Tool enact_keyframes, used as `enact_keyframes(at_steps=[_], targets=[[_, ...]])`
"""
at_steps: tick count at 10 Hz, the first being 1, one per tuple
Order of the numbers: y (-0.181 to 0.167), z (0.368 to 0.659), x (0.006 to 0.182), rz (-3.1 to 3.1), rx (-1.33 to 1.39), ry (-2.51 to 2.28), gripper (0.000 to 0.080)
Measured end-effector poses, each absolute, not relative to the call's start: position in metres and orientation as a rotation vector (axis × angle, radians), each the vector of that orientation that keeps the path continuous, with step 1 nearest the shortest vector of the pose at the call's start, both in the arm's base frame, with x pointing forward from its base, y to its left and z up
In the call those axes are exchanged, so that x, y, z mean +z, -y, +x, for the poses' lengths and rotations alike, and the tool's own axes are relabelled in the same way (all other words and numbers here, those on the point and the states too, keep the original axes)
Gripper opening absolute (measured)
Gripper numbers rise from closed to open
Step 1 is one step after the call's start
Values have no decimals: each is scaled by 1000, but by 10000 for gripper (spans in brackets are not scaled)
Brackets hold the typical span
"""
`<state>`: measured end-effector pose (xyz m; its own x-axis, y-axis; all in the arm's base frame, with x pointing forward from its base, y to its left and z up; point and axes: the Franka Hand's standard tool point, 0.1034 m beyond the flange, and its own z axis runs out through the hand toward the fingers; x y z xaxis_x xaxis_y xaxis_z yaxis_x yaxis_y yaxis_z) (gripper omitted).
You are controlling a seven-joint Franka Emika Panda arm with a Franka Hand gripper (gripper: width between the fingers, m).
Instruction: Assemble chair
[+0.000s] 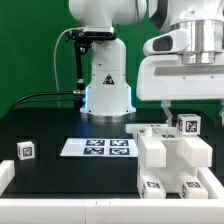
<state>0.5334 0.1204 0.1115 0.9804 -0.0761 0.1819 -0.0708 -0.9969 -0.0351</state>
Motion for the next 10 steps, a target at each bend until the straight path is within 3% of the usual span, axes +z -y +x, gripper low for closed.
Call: enact_keyframes(at_steps=[1,4,8,10], targets=[[-121,533,112,-3097,-286,-116,649],[-121,533,111,-3098,-285,-115,259],[-125,538,110,-3081,-259,-294,263],[-130,538,111,-2994,-239,-678,263]])
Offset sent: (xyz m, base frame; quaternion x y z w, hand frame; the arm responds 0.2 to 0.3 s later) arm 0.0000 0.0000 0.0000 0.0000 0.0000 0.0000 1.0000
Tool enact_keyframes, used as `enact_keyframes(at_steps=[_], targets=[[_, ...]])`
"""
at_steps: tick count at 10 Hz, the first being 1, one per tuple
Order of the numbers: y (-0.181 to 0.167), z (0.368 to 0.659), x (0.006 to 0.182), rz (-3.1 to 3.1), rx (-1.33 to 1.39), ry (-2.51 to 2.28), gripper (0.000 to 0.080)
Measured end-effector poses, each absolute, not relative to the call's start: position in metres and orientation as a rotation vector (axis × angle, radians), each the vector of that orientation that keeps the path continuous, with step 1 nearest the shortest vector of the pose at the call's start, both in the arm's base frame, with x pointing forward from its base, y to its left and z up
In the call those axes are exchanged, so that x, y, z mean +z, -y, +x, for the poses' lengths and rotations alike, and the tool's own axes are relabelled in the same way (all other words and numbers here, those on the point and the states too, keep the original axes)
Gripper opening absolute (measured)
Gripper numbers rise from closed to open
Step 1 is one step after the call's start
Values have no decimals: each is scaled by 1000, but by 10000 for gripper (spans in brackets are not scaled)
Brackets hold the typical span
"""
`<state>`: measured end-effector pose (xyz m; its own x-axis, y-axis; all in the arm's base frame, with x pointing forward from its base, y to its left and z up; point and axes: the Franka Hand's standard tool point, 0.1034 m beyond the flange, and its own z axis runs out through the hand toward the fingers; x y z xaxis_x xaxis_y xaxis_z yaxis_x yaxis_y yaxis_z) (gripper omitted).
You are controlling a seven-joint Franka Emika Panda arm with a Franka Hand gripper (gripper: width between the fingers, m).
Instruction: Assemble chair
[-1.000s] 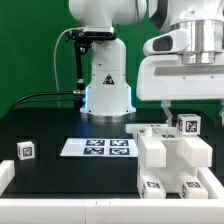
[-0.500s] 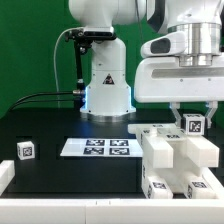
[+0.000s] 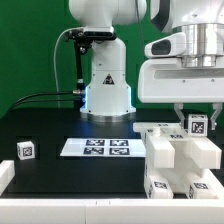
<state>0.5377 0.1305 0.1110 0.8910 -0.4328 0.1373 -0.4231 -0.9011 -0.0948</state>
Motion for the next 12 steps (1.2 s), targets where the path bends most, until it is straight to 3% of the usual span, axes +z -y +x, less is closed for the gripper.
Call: enact_keyframes(at_steps=[3,6,7,9,12], targets=[[-132,539,111,-2824,-211,-1112,265],[-132,539,111,-2780,-216,-1194,265],[-132,539,111,-2781,-216,-1191,337],[-132,539,111,-2785,-216,-1183,609],[-133,539,111,-2855,-225,-1030,647]])
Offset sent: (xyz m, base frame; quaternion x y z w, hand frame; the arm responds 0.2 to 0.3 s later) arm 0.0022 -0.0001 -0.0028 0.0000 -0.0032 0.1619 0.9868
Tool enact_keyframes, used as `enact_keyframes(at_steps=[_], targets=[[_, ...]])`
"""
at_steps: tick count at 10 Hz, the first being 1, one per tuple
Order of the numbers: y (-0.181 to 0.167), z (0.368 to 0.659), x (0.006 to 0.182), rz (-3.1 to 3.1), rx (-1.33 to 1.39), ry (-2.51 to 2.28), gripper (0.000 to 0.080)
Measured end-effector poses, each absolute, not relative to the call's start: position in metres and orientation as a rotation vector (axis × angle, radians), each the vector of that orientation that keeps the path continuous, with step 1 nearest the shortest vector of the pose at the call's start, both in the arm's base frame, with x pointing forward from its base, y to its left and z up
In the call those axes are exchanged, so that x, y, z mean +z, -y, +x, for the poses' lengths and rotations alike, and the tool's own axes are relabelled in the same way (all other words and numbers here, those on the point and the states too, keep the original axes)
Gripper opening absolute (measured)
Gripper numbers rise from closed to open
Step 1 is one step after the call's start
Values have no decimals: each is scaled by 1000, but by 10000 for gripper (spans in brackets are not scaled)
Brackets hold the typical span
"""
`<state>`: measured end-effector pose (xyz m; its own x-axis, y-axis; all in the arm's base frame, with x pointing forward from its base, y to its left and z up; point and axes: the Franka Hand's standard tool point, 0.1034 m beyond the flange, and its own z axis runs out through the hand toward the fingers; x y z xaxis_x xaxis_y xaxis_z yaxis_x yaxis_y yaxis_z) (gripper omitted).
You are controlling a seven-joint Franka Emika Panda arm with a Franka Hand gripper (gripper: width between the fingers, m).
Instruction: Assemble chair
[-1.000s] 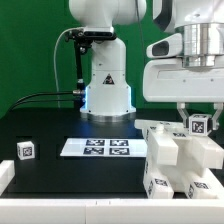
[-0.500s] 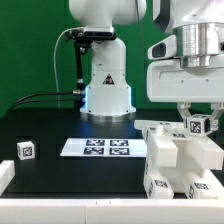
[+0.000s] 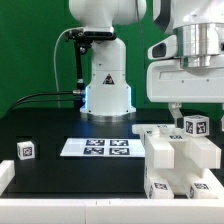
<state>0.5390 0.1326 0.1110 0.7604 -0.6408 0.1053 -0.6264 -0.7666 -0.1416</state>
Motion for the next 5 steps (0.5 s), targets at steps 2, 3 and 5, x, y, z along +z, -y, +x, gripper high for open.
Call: enact_keyframes(at_steps=[2,3,5], targets=[[-132,540,112,-2964,-233,-731,647],[-133,540,115,-2991,-239,-624,649],[-134,539,115,-3036,-246,-420,649]])
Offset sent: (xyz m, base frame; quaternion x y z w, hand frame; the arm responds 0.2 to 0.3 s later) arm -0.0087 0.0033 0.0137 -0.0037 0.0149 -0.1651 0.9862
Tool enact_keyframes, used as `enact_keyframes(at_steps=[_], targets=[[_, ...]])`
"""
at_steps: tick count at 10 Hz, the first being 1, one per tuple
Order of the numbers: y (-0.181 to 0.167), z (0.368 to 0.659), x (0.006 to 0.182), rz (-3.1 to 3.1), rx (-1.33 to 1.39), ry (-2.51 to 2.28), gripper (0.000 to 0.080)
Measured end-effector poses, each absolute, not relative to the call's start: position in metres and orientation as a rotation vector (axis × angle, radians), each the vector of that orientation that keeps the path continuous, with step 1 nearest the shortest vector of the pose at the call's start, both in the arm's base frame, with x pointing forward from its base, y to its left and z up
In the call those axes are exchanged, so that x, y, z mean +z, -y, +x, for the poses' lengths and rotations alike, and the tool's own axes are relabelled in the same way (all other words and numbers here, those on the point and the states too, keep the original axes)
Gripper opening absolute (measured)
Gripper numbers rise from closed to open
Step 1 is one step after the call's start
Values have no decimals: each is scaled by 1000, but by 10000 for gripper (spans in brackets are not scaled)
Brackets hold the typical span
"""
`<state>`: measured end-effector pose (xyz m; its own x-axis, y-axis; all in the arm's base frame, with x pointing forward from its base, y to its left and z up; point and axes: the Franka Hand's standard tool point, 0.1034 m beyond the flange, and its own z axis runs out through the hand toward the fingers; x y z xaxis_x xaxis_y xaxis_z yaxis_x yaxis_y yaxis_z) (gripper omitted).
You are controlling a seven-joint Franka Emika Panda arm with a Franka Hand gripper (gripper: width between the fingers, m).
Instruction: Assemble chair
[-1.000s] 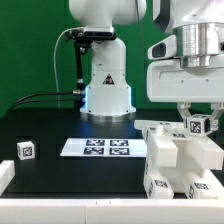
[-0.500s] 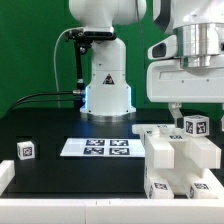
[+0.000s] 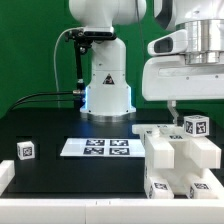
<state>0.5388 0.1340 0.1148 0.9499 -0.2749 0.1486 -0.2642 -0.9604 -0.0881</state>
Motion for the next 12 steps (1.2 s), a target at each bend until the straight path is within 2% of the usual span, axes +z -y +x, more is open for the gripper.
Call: enact_keyframes(at_steps=[3,4,6,7,8,12], targets=[[-124,552,111,-3124,-274,276,649],[-124,552,111,-3123,-274,280,649],[-124,551,110,-3124,-272,263,389],[-124,551,110,-3123,-272,206,389],[-125,551,110,-3117,-270,53,278],[-124,551,110,-3074,-263,-351,278]])
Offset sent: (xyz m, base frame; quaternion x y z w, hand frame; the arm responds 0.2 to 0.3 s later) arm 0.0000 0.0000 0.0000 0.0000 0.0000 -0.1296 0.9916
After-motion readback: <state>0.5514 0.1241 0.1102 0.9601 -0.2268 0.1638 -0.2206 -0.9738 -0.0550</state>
